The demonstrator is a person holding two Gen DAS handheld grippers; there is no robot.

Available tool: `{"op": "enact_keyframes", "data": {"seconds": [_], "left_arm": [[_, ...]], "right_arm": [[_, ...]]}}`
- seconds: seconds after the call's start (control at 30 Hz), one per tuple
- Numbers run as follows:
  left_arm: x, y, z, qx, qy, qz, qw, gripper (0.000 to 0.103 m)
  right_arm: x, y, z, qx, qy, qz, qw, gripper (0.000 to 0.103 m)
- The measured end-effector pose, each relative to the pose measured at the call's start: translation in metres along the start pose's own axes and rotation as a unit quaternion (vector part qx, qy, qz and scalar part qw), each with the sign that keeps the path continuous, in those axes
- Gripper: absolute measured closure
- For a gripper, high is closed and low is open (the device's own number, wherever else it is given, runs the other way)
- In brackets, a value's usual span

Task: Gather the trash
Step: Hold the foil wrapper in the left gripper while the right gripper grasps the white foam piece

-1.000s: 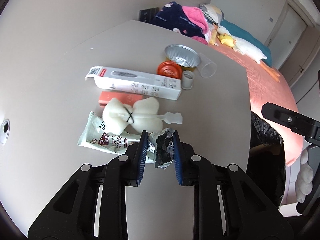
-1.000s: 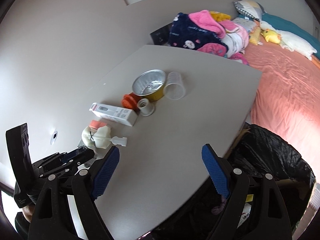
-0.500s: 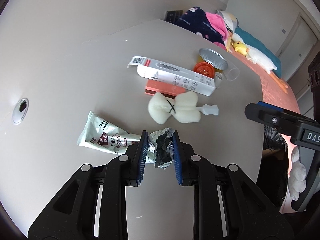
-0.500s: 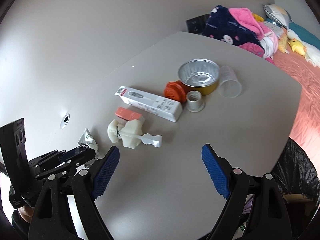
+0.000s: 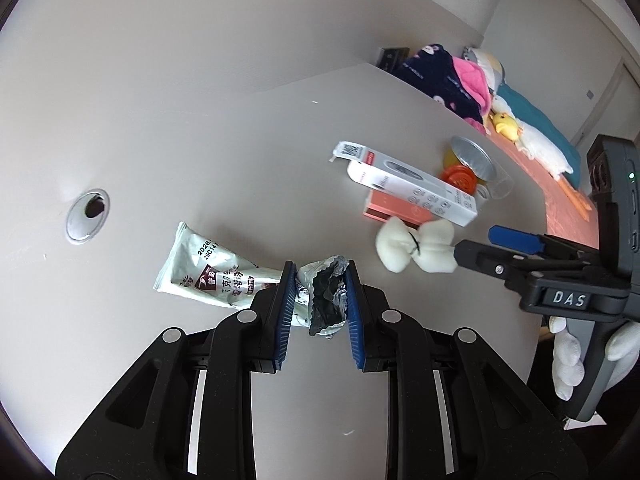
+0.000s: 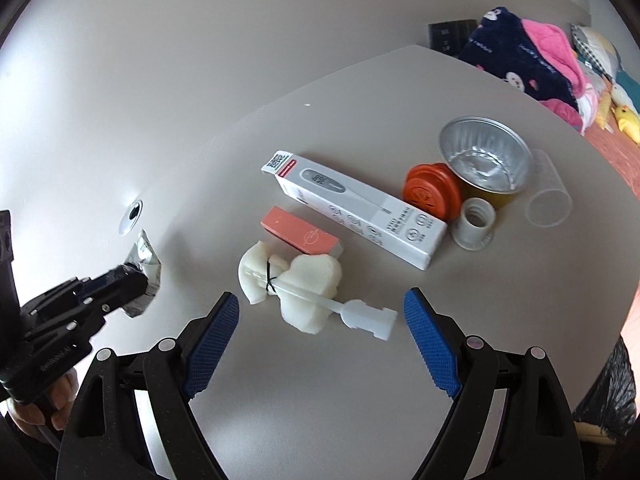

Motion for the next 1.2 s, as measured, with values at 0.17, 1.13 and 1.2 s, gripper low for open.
{"op": "enact_keyframes", "data": {"seconds": [0.17, 1.13, 1.2], "left_arm": [[0.003, 0.013, -0.004, 0.016, -0.005, -0.006, 0.9998, 0.080], [0.025, -0.013, -0.007, -0.020, -0.028, -0.006, 0.9994, 0.080], [0.028, -0.020, -0.008, -0.029, -0.029, -0.002, 0.9992, 0.080]], "right_arm": [[-0.021, 0.005, -0.006, 0.026, 0.026, 0.007, 0.999, 0.018], [0.018, 0.015, 0.015, 0.051, 0.011, -0.023, 0.998, 0.079], [0.027, 0.012, 0.017, 0.045, 0.004, -0.021, 0.999, 0.079]]}}
Point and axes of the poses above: each gripper's, at about its wrist camera, not at the fingertips, and x roughly against the way its jaws point, y to its left, z to its underside, the point moved 4 cm from there along -x, roughly the way its jaws point, and after that the axes turned 6 degrees about y, right-handed, at the moved point
